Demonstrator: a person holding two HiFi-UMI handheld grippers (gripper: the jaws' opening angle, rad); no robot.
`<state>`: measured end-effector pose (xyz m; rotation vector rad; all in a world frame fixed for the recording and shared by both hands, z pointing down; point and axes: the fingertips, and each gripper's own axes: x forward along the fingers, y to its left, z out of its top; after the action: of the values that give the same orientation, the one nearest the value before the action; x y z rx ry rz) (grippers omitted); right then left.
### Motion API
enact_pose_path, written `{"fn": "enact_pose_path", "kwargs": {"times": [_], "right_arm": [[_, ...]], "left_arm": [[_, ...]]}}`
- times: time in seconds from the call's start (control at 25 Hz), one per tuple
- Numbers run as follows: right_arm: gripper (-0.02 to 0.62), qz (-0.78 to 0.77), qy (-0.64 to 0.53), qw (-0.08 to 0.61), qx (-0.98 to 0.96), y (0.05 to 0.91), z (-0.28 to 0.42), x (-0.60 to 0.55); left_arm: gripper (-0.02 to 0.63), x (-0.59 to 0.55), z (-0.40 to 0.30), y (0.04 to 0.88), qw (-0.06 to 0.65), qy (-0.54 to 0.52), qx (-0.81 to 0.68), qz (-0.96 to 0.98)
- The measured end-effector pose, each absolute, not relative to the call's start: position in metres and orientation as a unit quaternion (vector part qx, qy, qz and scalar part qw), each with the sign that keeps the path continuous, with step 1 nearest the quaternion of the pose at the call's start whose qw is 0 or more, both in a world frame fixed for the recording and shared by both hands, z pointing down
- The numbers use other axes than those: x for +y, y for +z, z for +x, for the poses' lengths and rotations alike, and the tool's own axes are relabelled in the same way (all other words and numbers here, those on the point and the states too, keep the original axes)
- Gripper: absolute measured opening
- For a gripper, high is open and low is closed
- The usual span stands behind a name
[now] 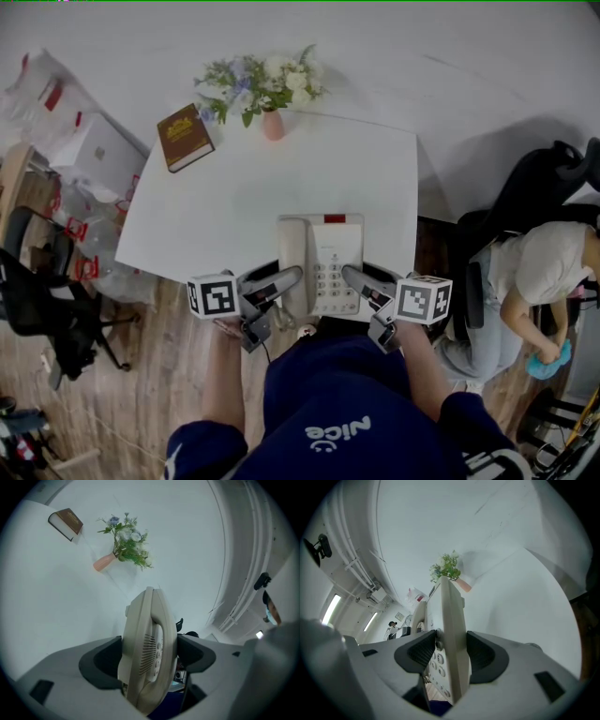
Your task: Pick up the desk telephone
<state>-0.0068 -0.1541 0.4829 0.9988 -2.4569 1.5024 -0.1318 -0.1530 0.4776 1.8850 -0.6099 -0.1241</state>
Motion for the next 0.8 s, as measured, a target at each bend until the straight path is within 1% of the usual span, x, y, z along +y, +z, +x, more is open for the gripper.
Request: {"fn": "enact_pose_path", "kwargs": {"times": [0.16,0.28,0.8], "right_arm": [[0.227,0.322,0.474,0.039,-0.819,0.463,-0.012,-0.15],[0.227,0.323,0.457,0.03,-0.828,0.447,-0.014,-0.148],[0.227,0.322,0.386,-0.017,-0.864,0.379,-0.018,-0.141]], "left_arm": [[0.376,-0.149,-0.136,0.456,0.521,-0.066,-0.256,0.812],[0.376,-0.145,-0.138,0.439,0.516,-0.078,-0.261,0.812],[0.376,-0.135,-0.142,0.371,0.455,-0.097,-0.268,0.844]]}}
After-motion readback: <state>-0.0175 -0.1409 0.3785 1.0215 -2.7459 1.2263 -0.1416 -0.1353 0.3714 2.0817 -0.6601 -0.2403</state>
